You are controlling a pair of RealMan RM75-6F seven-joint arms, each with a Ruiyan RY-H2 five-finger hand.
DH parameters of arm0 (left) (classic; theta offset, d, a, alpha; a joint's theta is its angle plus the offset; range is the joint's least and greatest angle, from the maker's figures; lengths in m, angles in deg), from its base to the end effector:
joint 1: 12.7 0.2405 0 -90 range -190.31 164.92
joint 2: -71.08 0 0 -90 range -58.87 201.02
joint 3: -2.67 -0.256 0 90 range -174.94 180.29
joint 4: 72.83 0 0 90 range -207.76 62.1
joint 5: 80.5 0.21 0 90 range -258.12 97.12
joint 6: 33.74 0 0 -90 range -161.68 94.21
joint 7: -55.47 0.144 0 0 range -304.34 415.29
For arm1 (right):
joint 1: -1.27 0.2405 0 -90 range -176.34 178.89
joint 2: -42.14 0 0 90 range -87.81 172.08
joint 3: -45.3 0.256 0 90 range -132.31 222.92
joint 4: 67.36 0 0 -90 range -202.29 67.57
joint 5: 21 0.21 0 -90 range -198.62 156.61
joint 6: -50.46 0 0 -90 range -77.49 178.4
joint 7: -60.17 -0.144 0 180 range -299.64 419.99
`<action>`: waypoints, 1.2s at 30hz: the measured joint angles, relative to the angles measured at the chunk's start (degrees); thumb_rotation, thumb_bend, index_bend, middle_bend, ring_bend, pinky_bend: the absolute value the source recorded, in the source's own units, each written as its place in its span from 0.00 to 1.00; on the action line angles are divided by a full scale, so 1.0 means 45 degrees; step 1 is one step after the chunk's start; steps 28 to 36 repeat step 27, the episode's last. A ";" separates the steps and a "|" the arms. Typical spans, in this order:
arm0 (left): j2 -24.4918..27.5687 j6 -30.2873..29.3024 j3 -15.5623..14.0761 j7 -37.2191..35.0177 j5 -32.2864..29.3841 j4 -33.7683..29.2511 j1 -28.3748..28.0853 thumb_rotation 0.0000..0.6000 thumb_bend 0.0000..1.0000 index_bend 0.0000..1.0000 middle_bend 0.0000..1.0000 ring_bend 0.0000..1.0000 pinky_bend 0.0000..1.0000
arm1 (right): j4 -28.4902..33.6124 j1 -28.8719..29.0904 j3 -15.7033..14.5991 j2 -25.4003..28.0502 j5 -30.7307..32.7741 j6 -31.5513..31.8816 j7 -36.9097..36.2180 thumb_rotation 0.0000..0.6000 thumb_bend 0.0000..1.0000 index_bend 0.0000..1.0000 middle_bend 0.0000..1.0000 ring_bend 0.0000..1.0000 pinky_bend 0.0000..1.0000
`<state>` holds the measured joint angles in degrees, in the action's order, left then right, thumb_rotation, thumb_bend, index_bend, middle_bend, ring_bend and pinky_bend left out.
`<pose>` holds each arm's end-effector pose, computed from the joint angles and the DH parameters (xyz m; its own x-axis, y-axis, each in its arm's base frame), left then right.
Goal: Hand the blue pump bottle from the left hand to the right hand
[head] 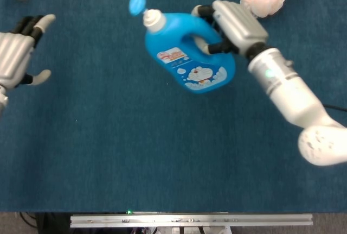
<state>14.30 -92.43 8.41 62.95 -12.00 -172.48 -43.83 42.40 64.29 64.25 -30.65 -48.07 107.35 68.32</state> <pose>-0.2364 0.3095 0.1485 0.4882 0.2216 0.8442 0.8711 -0.1826 -0.4558 -0.0138 -0.3619 0.0561 -0.0654 -0.4469 0.8922 -0.9690 -0.1850 -0.1637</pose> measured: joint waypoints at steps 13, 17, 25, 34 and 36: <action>0.0230 -0.1222 0.0049 -0.1051 -0.0016 -0.0203 0.1121 1.00 0.21 0.00 0.11 0.11 0.43 | 0.1556 -0.2850 -0.0216 0.0650 -0.4159 0.1218 -0.2221 1.00 0.49 0.66 0.58 0.54 0.54; 0.0260 -0.1612 0.0068 -0.1117 -0.0068 -0.0416 0.1470 1.00 0.21 0.00 0.11 0.11 0.43 | 0.1952 -0.3656 -0.0543 0.0729 -0.5467 0.1785 -0.2493 1.00 0.49 0.66 0.58 0.54 0.54; 0.0334 -0.2388 -0.0033 -0.1094 0.0047 -0.0640 0.2109 1.00 0.21 0.00 0.12 0.11 0.43 | 0.2256 -0.4996 -0.1260 0.0717 -0.7596 0.2701 -0.2936 1.00 0.49 0.66 0.58 0.54 0.54; 0.0363 -0.2550 -0.0063 -0.1032 0.0137 -0.0779 0.2255 1.00 0.21 0.00 0.12 0.11 0.43 | 0.2289 -0.5357 -0.1401 0.0722 -0.8096 0.2913 -0.3121 1.00 0.49 0.66 0.58 0.54 0.54; 0.0363 -0.2550 -0.0063 -0.1032 0.0137 -0.0779 0.2255 1.00 0.21 0.00 0.12 0.11 0.43 | 0.2289 -0.5357 -0.1401 0.0722 -0.8096 0.2913 -0.3121 1.00 0.49 0.66 0.58 0.54 0.54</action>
